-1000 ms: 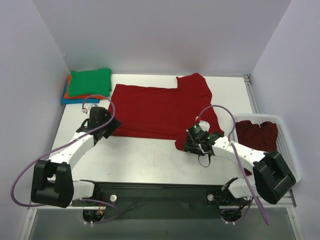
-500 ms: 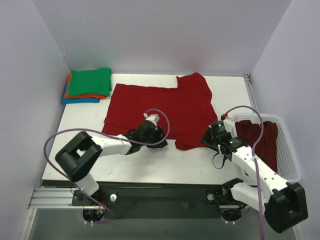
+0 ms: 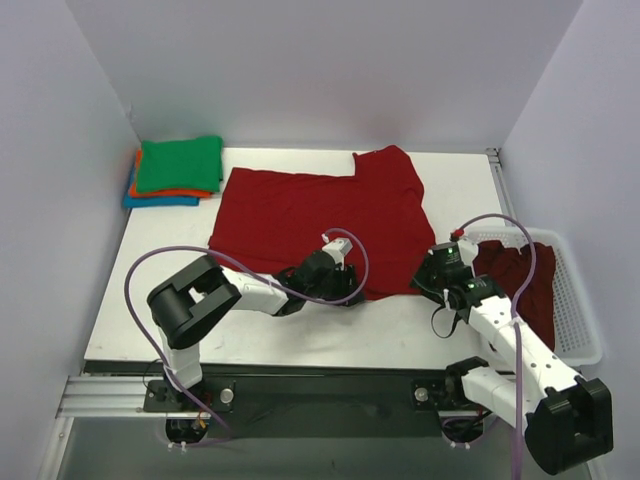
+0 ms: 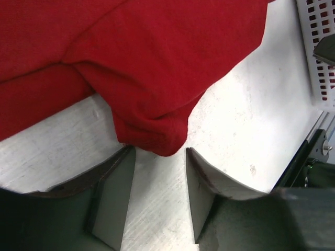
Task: Fold and stack the t-shirts
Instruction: Fold the flattened tshirt in 1/3 of the way
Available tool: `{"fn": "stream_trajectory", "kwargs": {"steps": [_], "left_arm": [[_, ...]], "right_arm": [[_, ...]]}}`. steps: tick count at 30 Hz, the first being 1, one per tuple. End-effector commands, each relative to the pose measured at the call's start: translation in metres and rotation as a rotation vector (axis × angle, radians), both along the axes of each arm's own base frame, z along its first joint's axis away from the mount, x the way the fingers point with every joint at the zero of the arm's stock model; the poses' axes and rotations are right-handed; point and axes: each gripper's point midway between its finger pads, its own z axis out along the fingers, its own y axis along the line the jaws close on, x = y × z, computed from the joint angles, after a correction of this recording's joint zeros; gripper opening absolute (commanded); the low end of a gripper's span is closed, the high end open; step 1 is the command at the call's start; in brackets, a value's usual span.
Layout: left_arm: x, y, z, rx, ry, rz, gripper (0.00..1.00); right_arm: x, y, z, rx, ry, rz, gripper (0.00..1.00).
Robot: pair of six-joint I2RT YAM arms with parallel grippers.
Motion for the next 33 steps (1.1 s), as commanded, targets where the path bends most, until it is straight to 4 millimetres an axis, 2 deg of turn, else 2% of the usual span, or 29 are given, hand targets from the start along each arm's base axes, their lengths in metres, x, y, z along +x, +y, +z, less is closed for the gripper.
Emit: {"fn": "stream_trajectory", "kwargs": {"steps": [1,4,7,8,10,11,14,20,24,29,33], "left_arm": [[0.004,-0.016,0.022,-0.072,-0.04,-0.021,0.44],[0.006,-0.022,0.037,-0.108,-0.045,-0.022,0.33],[0.011,-0.028,0.054,-0.135,-0.052,-0.021,0.26],[0.017,-0.032,0.064,-0.15,-0.066,-0.019,0.19],[0.021,-0.036,0.071,-0.156,-0.065,-0.029,0.12],[0.024,-0.04,0.078,-0.169,-0.068,-0.032,0.07],[0.025,-0.039,0.084,-0.18,-0.06,-0.035,0.01],[0.043,-0.032,0.103,-0.244,-0.047,0.007,0.0],[0.057,-0.03,0.107,-0.276,-0.028,0.02,0.0],[0.074,-0.028,0.109,-0.317,0.011,0.05,0.0],[0.085,-0.029,0.105,-0.323,0.034,0.062,0.0]], "right_arm": [[-0.008,-0.003,-0.009,-0.024,0.054,0.016,0.48],[-0.009,-0.004,-0.014,-0.034,0.073,0.015,0.48],[-0.012,-0.006,-0.02,-0.041,0.098,0.01,0.48],[-0.012,-0.005,-0.021,-0.042,0.104,0.011,0.48],[-0.013,-0.006,-0.024,-0.042,0.112,0.011,0.48],[-0.015,-0.006,-0.026,-0.045,0.119,0.01,0.49],[-0.019,-0.008,-0.031,-0.046,0.135,0.004,0.56],[-0.015,-0.011,-0.034,-0.045,0.137,-0.014,0.56],[-0.005,-0.013,-0.033,-0.041,0.136,-0.025,0.55],[0.009,-0.008,-0.033,-0.009,0.13,-0.024,0.54],[0.027,-0.002,-0.024,0.012,0.085,-0.019,0.54]]}}
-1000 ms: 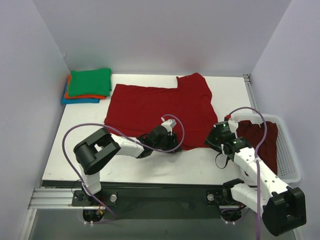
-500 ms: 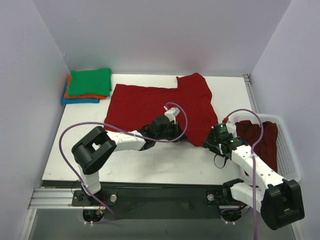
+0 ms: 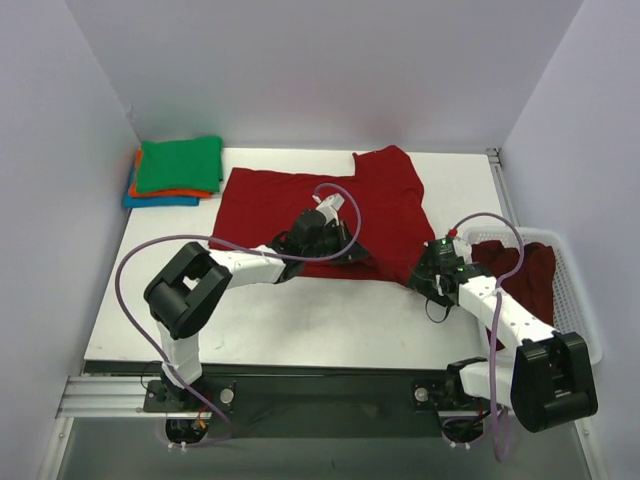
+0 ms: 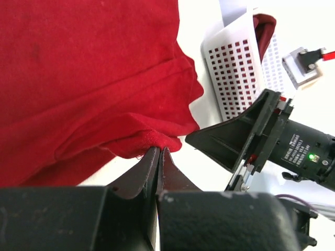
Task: Fold and stack the t-shirts
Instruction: Fold the flattened tshirt in 1/3 of the way
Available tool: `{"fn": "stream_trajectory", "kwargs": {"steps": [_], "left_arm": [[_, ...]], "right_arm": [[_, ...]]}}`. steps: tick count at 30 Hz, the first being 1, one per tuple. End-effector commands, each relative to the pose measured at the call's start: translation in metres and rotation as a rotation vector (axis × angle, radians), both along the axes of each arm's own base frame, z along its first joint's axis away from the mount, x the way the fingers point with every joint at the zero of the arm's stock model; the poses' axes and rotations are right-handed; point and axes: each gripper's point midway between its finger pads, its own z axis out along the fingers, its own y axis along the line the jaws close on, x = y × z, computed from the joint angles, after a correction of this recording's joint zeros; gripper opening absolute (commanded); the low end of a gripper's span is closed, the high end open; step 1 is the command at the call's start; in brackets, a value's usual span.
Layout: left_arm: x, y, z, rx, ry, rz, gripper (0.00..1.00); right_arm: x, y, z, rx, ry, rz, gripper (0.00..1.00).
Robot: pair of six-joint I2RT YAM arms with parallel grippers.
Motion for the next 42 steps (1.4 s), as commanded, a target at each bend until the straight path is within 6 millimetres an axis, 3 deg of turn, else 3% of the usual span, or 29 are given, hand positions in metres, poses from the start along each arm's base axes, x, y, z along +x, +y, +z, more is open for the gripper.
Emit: {"fn": "stream_trajectory", "kwargs": {"steps": [1,8,19,29,42], "left_arm": [[0.013,-0.014,0.019,-0.079,-0.01,-0.015,0.0],[0.027,-0.016,0.007,-0.09,0.037,0.007,0.0],[0.047,-0.018,-0.007,-0.089,0.088,0.038,0.0],[0.051,-0.02,-0.01,-0.077,0.099,0.04,0.0],[0.051,-0.017,-0.009,-0.066,0.098,0.043,0.0]], "right_arm": [[0.029,0.007,0.022,0.024,-0.09,0.007,0.54],[0.043,0.016,0.029,0.055,-0.122,0.027,0.52],[0.02,0.016,0.004,0.044,-0.081,0.032,0.43],[0.01,0.023,0.002,0.026,-0.105,0.047,0.45],[0.03,0.009,0.0,0.006,-0.089,-0.037,0.41]]}}
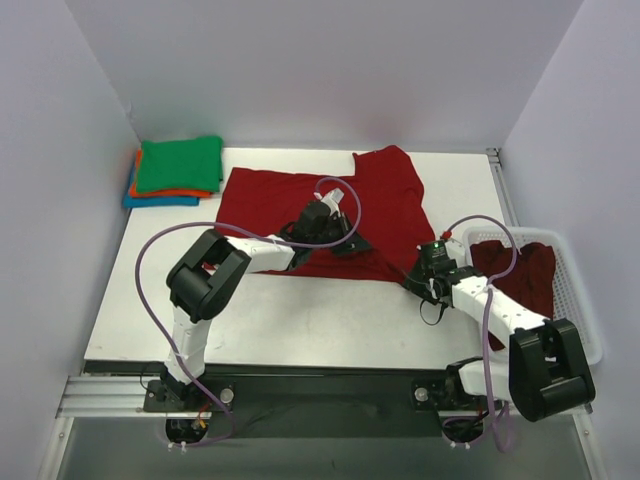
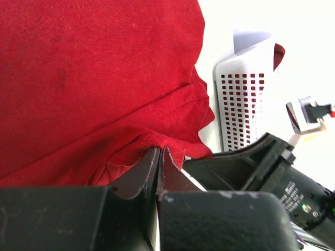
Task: Fold and stack the t-shirts
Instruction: Fold the flattened tshirt in 1/3 of the way
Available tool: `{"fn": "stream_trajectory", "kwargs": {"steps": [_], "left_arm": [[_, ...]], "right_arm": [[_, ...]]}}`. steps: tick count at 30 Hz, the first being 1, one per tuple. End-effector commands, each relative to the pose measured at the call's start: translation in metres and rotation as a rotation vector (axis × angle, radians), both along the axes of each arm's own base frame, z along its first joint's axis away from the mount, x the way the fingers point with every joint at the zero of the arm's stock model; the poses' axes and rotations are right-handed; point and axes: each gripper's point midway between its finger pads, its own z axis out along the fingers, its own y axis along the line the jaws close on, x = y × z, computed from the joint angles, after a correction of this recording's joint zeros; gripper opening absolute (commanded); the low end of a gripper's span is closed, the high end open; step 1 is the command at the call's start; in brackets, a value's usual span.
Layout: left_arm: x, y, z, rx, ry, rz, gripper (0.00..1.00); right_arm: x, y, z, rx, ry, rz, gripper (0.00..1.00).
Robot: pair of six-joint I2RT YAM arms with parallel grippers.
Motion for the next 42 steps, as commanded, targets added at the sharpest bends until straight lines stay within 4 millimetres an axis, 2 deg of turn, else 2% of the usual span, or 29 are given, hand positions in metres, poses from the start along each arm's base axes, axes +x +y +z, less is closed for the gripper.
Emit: {"fn": "stream_trajectory", "kwargs": {"steps": [1,13,17,21,27,29,30,31,33,38,39,42], "left_arm": [[0.008,-0.005,0.018,-0.029,-0.042,-0.012,0.0],[0.004,-0.003,0.017,-0.028,-0.038,-0.013,0.0],[0.001,-0.002,0.017,-0.029,-0.036,-0.015,0.0],[-0.001,-0.002,0.019,-0.027,-0.035,-0.022,0.0],[-0.002,-0.002,0.018,-0.027,-0.032,-0.026,0.0],[-0.002,-0.001,0.017,-0.025,-0.032,-0.024,0.0],[-0.002,-0.001,0.018,-0.025,-0.034,-0.026,0.0],[-0.003,-0.001,0.017,-0.024,-0.033,-0.026,0.0],[-0.002,0.0,0.017,-0.025,-0.032,-0.022,0.0],[-0.002,0.0,0.016,-0.025,-0.032,-0.022,0.0],[-0.001,0.0,0.016,-0.026,-0.033,-0.022,0.0],[0.0,0.0,0.017,-0.027,-0.033,-0.02,0.0]], "right_arm": [[0.017,-0.005,0.01,-0.015,-0.029,-0.038,0.41],[0.024,-0.001,0.004,0.019,-0.034,-0.063,0.36],[0.026,0.003,0.004,0.045,-0.045,-0.079,0.3],[0.023,0.005,0.005,0.067,-0.051,-0.091,0.19],[0.021,0.006,0.012,0.069,-0.06,-0.083,0.12],[0.02,0.004,0.013,0.058,-0.055,-0.077,0.21],[0.018,0.003,0.012,0.049,-0.049,-0.075,0.32],[0.018,0.002,0.012,0.047,-0.049,-0.073,0.37],[0.012,0.0,0.007,0.039,-0.036,-0.07,0.43],[0.008,0.004,-0.003,0.053,-0.014,-0.059,0.42],[0.007,0.005,-0.004,0.051,-0.011,-0.062,0.38],[0.006,0.007,-0.008,0.042,0.001,-0.056,0.37]]}}
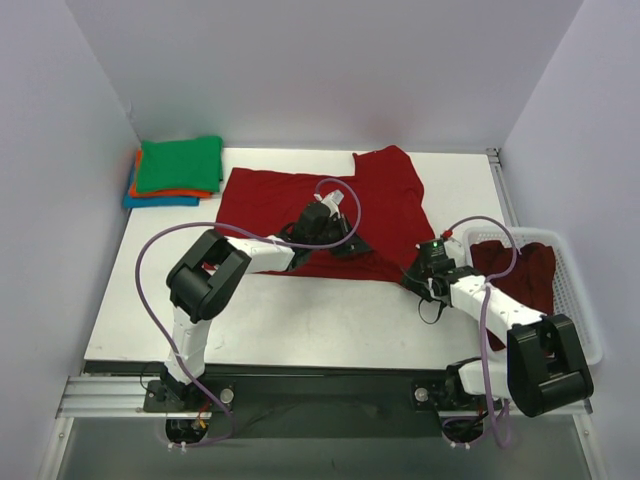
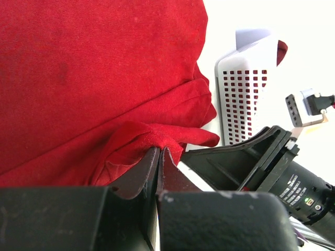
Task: Fold and stack the t-shirts
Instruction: Fold the flattened tshirt in 1/3 of the way
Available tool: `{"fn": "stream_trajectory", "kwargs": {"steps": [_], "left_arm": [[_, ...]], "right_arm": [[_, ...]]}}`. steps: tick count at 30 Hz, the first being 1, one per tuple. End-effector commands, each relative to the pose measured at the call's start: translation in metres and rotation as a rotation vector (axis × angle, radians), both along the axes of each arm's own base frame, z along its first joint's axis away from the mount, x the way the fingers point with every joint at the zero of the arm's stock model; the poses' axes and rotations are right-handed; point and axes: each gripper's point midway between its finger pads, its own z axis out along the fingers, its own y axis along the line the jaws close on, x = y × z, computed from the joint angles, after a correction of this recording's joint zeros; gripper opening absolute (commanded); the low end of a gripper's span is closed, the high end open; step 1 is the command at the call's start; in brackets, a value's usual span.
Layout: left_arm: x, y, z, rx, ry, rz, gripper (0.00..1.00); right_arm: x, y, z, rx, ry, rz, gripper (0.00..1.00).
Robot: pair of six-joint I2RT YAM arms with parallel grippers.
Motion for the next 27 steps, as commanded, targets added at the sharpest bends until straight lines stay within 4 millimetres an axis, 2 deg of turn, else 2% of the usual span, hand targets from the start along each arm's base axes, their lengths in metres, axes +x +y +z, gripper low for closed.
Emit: {"fn": "stream_trajectory", "kwargs": {"steps": [1,8,14,15,18,20,25,27], "left_arm": [[0.003,-0.002,0.02,-0.032,-0.043,-0.014,0.0],[0.003,-0.002,0.018,-0.029,-0.042,-0.014,0.0],[0.002,-0.002,0.019,-0.032,-0.041,-0.02,0.0],[0.002,-0.002,0.021,-0.034,-0.045,-0.021,0.0],[0.003,-0.002,0.023,-0.037,-0.051,-0.02,0.0],[0.004,-0.002,0.025,-0.041,-0.055,-0.023,0.0],[0.01,-0.004,0.034,-0.055,-0.067,-0.017,0.0],[0.013,-0.005,0.035,-0.056,-0.068,-0.016,0.0]], "right_arm": [[-0.007,0.001,-0.008,-0.018,0.027,-0.001,0.37],[-0.004,0.0,-0.01,-0.031,0.024,-0.013,0.29],[0.002,-0.004,0.002,-0.051,0.002,-0.016,0.11],[0.005,-0.004,0.007,-0.054,-0.01,-0.012,0.05],[0.011,-0.004,0.023,-0.06,-0.035,-0.003,0.0],[0.013,-0.002,0.031,-0.059,-0.044,0.006,0.0],[0.03,0.001,0.061,-0.058,-0.101,0.021,0.0],[0.036,-0.001,0.067,-0.062,-0.105,0.018,0.0]]}}
